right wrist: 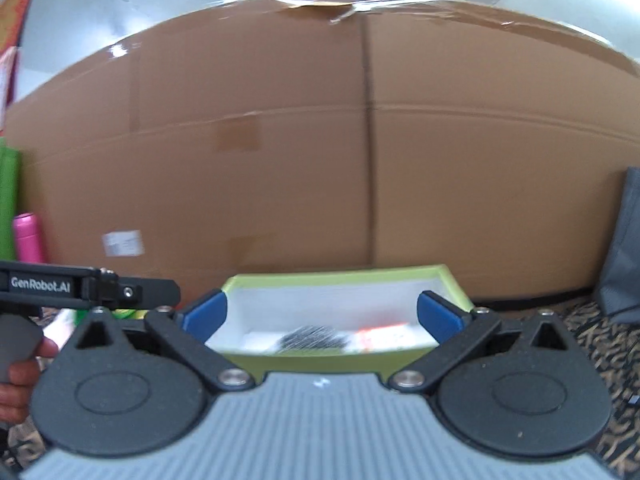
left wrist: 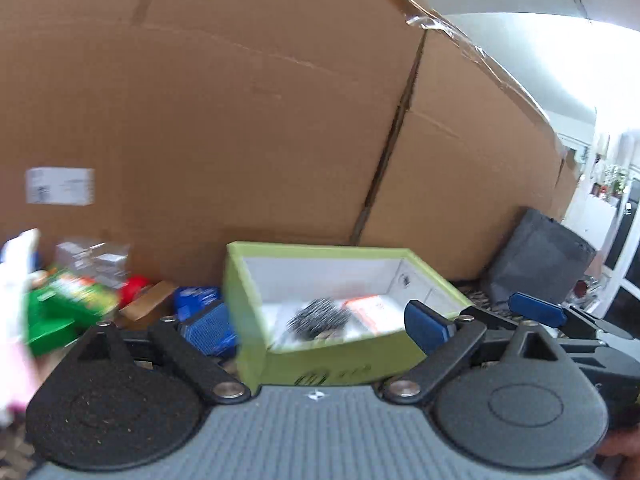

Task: Organize objects
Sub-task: 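Move both tools back toward the white gloves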

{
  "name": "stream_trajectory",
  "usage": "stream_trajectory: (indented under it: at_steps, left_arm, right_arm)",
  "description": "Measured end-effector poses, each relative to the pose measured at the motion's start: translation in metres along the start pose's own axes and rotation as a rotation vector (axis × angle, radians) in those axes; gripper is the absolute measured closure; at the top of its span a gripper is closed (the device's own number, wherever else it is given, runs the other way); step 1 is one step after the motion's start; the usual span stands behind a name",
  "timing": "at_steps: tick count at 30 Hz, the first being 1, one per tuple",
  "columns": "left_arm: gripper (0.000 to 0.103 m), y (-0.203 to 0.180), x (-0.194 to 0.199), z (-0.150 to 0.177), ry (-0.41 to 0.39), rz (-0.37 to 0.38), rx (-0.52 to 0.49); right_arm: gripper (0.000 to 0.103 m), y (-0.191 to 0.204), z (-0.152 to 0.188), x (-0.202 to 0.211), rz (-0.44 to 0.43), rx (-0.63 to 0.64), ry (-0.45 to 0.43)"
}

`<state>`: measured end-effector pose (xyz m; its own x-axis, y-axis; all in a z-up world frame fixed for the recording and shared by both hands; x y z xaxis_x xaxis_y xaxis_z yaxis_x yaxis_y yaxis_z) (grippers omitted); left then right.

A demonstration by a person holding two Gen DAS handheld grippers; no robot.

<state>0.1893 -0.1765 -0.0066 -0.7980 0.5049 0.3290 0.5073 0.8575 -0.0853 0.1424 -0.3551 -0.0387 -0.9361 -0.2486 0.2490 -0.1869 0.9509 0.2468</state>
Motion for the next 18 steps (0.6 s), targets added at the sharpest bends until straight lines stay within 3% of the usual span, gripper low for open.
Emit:
stream_trajectory:
  at_steps: [5,11,18]
  left_arm:
    - [0.006,0.029,0.039,0.035,0.027,-0.110,-0.022]
    - [0.006,0.109,0.080,0.071,0.085,-0.299,0.048]
    - [0.007,0.197,0.082,0.092,0.139,-0.443,0.154]
  right_arm:
    - [0.000,0.046,0.039,0.015,-0.050,0.029,0.073]
    - [0.000,0.093,0.086,0.021,-0.115,0.041,0.170]
    - [0.000,0.131,0.115,0.018,-0.142,0.076,0.222]
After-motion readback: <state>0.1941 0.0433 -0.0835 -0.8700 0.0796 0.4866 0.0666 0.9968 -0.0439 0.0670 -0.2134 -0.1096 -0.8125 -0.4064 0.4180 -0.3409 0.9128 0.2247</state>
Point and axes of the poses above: each gripper's, at about its wrist camera, not at the fingertips, and x roughly against the way its jaws point, y to its left, z to its underside, the point moved 10 cm from there along -x, roughly the way its jaws point, and after that the axes turned 11 degrees about -x, right-handed, at the moved point
